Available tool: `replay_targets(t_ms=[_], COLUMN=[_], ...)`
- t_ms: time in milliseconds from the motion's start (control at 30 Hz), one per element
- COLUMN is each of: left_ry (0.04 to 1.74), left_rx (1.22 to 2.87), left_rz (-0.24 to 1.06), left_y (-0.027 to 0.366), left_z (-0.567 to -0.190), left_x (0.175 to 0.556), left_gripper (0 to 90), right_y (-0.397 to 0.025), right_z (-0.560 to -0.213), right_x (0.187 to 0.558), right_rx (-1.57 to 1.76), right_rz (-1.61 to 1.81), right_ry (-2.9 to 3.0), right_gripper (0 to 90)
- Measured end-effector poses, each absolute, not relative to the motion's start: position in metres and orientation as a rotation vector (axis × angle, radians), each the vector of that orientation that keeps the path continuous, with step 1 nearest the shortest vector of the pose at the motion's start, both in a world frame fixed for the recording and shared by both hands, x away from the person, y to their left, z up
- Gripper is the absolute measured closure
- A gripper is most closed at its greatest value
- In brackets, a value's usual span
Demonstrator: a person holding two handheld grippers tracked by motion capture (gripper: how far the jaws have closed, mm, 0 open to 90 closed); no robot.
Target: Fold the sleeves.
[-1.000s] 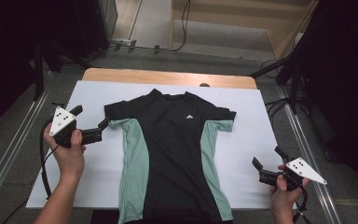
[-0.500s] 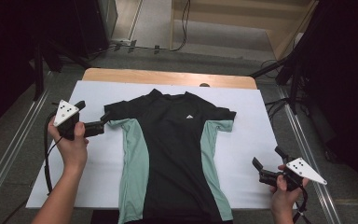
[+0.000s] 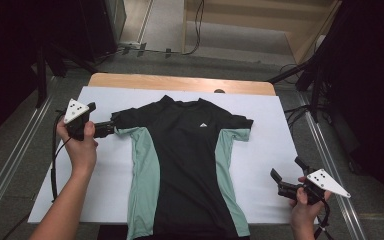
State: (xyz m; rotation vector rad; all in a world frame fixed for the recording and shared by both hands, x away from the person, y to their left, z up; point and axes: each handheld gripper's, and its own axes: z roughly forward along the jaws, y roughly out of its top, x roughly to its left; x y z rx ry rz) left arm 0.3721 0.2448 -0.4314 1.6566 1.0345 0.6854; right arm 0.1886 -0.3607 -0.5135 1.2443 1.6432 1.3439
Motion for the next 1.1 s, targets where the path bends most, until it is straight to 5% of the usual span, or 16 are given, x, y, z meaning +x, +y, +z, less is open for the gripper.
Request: replay_targets(t_ms=[1100], left_ry=[1.28], left_rx=[1.746], left_rz=[0.486], left_y=[0.243], left_z=[-0.471], left_x=[0.426], left_gripper=[13.3], right_y=[-0.361], right_z=[-0.514], right_x=[0.189], right_rx=[1.251], right_rz=[1.348], right_ry=[1.642], right_gripper=[0.0])
